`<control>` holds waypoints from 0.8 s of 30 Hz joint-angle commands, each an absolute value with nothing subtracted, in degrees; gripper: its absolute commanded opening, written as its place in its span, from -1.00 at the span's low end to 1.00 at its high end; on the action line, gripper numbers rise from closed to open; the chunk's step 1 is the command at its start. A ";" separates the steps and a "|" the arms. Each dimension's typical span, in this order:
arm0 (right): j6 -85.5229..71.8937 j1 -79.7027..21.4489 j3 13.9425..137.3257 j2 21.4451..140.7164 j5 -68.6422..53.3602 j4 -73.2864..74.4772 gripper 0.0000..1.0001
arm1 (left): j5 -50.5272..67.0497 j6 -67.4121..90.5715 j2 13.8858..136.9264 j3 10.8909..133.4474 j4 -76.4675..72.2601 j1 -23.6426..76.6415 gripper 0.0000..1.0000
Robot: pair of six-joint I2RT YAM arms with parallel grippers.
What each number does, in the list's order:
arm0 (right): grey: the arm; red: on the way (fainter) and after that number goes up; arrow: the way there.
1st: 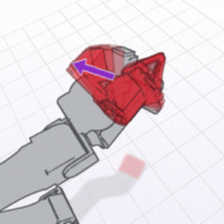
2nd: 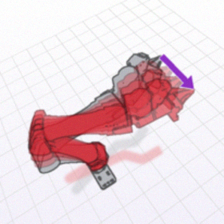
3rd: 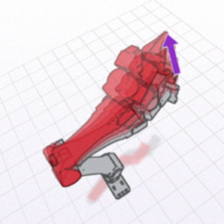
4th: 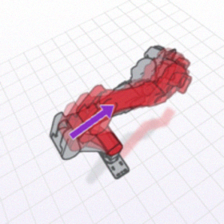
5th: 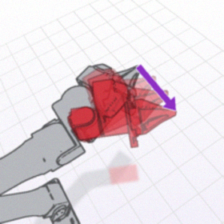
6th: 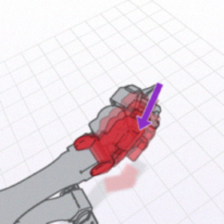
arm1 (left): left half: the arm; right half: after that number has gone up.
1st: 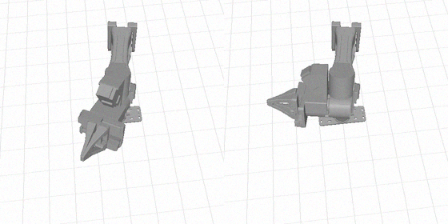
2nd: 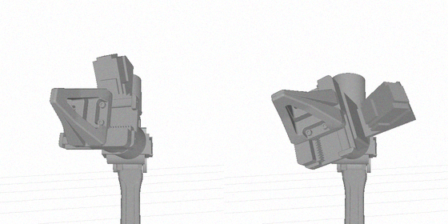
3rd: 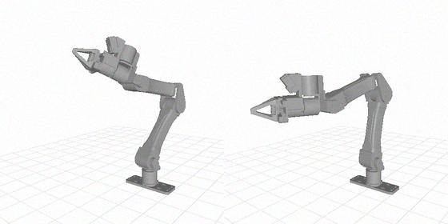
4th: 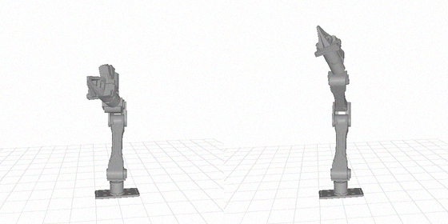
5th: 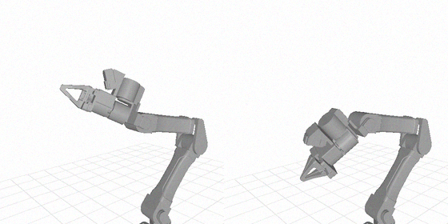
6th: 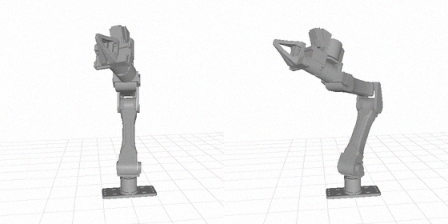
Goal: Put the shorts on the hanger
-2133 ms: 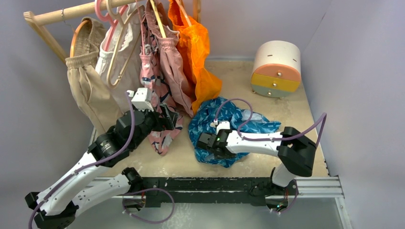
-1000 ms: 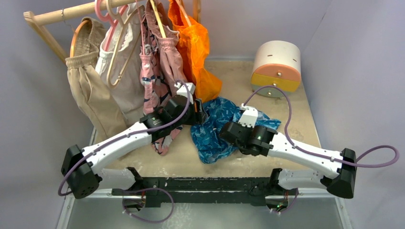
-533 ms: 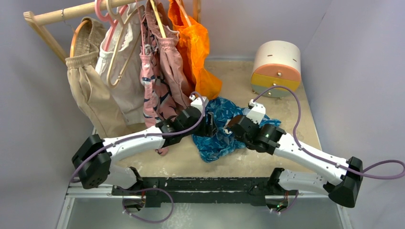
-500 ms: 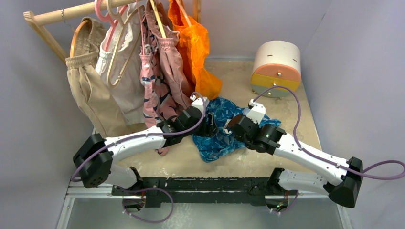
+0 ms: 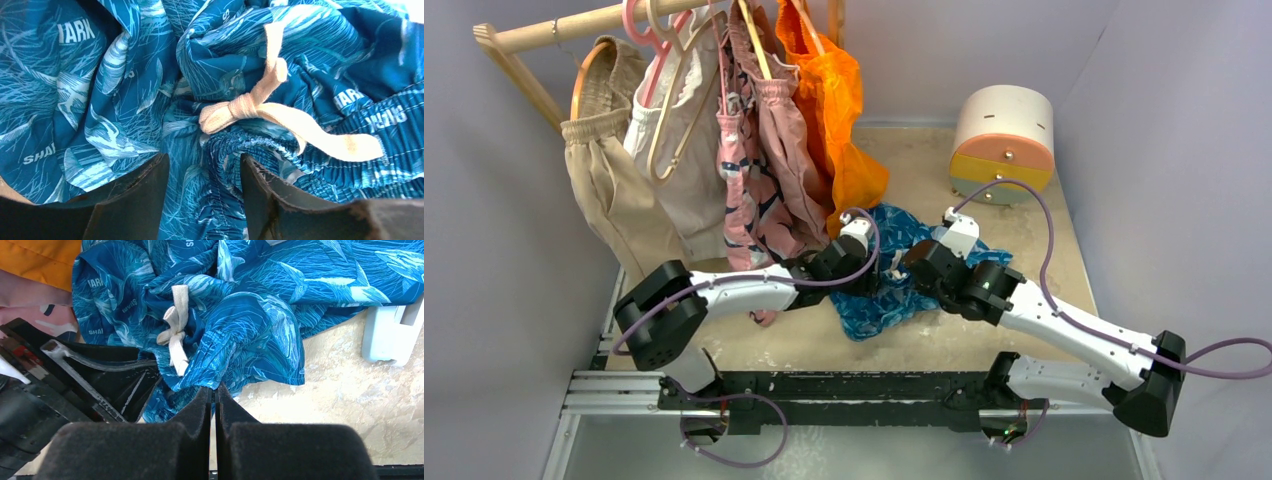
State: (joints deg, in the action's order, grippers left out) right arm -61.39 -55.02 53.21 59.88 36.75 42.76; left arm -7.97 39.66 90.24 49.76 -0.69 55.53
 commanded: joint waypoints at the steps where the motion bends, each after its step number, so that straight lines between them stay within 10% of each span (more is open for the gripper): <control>1: -60.07 -54.41 53.19 59.32 38.15 41.05 -1.00 | -11.98 37.77 89.72 50.53 -0.85 56.59 -0.08; 9: -53.41 -52.69 62.65 58.87 40.75 45.46 -1.00 | -20.90 37.88 75.31 57.55 17.62 56.75 -1.00; 24: -31.90 -52.64 90.08 64.85 40.50 47.29 -1.00 | -31.19 34.59 63.67 77.49 36.57 56.78 -1.00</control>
